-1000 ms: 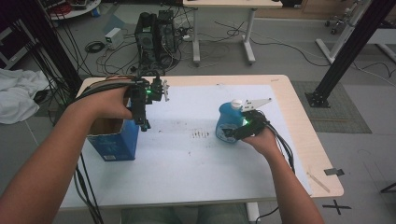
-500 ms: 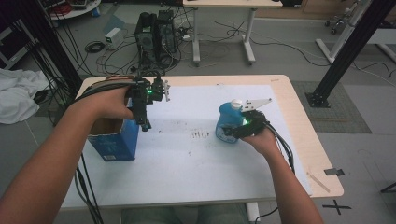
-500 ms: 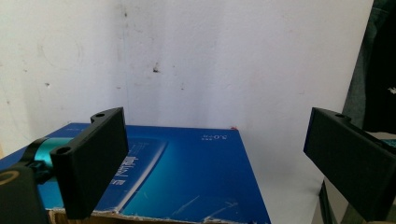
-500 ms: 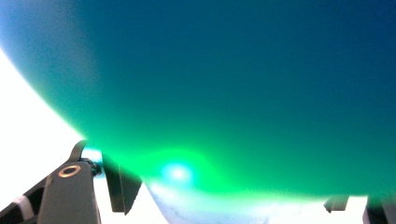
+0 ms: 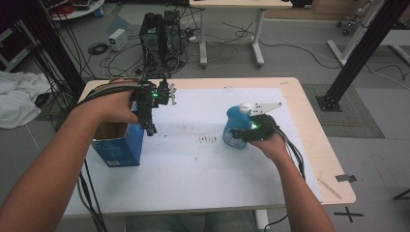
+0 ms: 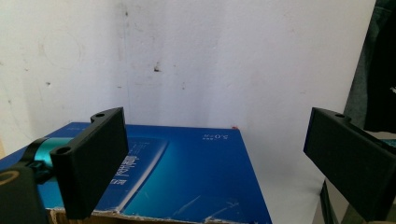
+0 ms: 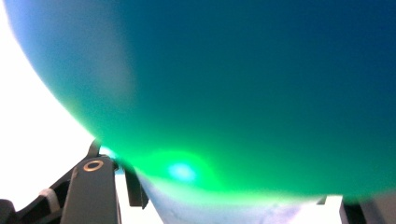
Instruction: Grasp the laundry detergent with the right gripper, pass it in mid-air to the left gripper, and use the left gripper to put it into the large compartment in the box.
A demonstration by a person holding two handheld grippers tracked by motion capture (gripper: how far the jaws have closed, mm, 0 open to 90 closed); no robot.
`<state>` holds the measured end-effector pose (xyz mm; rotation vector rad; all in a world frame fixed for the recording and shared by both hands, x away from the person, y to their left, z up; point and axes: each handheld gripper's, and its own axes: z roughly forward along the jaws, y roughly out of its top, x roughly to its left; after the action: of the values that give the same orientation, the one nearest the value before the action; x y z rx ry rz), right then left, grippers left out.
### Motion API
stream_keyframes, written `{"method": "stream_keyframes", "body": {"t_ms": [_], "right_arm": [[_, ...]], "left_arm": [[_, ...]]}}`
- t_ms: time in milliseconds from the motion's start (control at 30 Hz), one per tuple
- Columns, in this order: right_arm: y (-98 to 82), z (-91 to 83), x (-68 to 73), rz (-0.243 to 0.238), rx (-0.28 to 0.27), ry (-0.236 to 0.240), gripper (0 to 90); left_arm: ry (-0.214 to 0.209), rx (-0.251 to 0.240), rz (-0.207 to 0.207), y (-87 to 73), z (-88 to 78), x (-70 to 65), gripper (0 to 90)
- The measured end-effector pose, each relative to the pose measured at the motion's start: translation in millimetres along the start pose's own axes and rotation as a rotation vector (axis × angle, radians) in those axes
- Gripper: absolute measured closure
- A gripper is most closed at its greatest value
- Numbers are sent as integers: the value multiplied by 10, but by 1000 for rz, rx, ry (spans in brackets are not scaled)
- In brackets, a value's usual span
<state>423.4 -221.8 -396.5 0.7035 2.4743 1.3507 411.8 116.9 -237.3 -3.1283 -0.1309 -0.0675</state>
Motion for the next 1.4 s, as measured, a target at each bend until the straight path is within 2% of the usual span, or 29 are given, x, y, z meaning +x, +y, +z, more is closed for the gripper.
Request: {"method": "stream_keyframes", "body": {"t_ms": [100,200,233,333,367,400,500,633,667,800,1000,1100,1167,1367,1400], "right_arm": [[-4,5,14,11,4,2,346],[-9,4,-1,-16,-2,-1,366],[-9,1,10,3,-2,2,372],[-7,-8,14,-4,-3,5,392],[-10,1,4,-25,-9,3,399],[-10,-1,10,-19,-7,5,404],[-10,0,0,-39,-15,9,415],[-16,-4,3,-24,-17,15,424],[-18,-3,6,-6,-22,21,427],[-18,-9,-14,-27,-26,24,447],[-17,-11,-22,-27,-27,32,461],[-13,-26,-13,-2,-15,41,462],[-4,-40,-12,-17,-27,41,463],[77,-148,38,-15,-46,51,462],[90,-157,41,-36,-55,45,462]], "left_arm": [[-6,2,-3,1,5,4,63],[-4,3,-1,2,6,5,63],[-3,3,-2,2,6,4,63],[-3,6,-1,1,2,5,63],[-3,6,-2,0,4,6,63],[-3,6,-2,-1,6,6,63],[8,8,1,0,12,7,63],[0,7,2,15,15,6,63],[-2,5,2,19,16,7,63],[-2,7,4,38,31,16,63],[-3,6,9,67,55,13,63],[-5,4,12,73,45,5,63],[-6,9,9,78,25,1,63],[1,1,13,78,-9,-8,63],[-2,0,16,88,-17,-17,63]]}}
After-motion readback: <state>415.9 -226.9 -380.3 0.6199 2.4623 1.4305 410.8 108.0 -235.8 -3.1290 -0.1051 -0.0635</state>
